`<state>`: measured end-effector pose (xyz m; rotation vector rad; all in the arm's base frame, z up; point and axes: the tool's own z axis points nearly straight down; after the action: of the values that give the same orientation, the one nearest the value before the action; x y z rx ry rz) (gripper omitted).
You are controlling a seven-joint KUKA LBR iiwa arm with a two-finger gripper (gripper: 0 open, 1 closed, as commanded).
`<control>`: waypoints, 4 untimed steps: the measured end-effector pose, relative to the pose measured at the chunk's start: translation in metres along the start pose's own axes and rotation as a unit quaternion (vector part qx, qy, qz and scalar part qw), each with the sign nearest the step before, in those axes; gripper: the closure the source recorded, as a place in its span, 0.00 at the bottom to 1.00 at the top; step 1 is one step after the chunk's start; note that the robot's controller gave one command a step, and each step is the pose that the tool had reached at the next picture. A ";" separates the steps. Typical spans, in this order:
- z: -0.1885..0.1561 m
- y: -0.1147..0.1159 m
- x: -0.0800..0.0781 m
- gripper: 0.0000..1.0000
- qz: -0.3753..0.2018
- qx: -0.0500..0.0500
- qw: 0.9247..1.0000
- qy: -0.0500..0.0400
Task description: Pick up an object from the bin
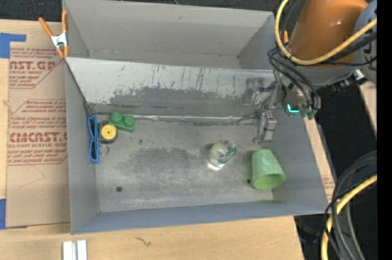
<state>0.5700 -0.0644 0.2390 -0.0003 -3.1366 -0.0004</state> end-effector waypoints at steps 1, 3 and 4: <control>0.173 0.025 0.000 0.00 -0.144 -0.001 0.990 0.000; 0.139 0.029 -0.014 0.00 -0.195 0.001 0.981 -0.004; 0.171 0.026 -0.003 0.00 -0.198 0.000 0.980 -0.001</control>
Offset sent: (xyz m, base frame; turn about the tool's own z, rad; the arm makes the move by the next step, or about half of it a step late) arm 0.0011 0.0238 -0.1690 -0.2895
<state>0.5717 -0.0383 0.0685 0.6212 -3.0761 -0.0022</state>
